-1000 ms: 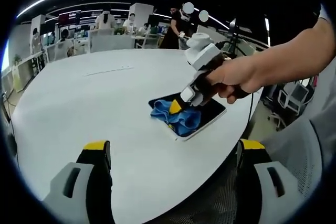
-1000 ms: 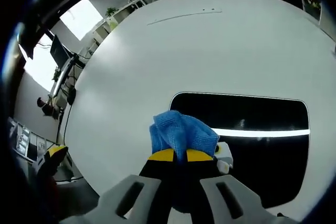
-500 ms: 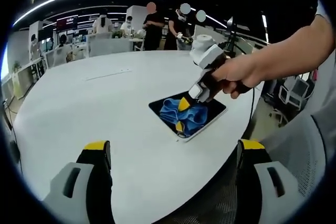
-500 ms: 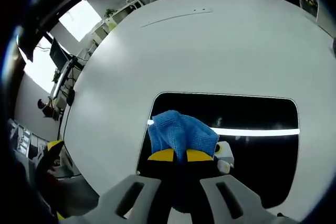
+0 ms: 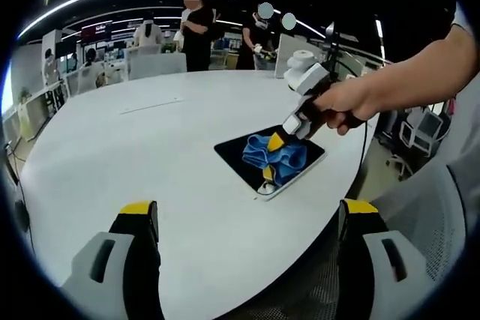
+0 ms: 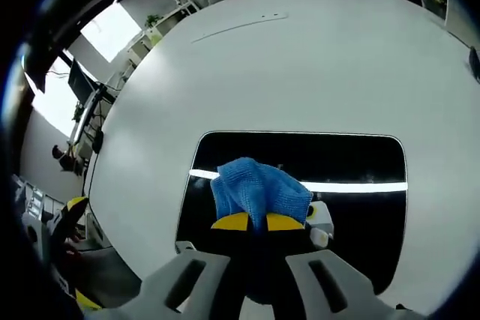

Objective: Wipe the mirror surface with the cleaning cloth until all visible marks leave the cleaned area.

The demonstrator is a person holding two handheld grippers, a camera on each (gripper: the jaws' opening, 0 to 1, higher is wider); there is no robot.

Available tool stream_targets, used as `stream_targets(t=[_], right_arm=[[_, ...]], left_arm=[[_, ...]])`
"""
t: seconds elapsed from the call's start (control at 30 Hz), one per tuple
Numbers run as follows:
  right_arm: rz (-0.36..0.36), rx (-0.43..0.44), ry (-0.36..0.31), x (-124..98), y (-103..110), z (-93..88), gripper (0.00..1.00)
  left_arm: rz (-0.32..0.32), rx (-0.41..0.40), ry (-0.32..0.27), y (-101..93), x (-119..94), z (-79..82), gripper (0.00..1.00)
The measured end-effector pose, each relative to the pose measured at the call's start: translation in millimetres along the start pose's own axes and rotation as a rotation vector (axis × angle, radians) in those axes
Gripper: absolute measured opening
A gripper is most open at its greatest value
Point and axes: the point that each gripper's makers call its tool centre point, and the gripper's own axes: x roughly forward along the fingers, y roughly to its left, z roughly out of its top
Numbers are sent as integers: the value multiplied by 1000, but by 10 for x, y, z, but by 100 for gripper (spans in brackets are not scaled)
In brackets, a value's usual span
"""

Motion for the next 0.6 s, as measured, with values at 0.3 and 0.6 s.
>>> stream_targets(t=[0.3, 0.6], right_arm=[[-11, 5, 1, -65, -140, -38, 0], [-17, 22, -3, -133, -330, -52, 0]], left_arm=[[1, -1, 9, -2, -3, -13, 99], [0, 5, 12, -11, 3, -17, 99]])
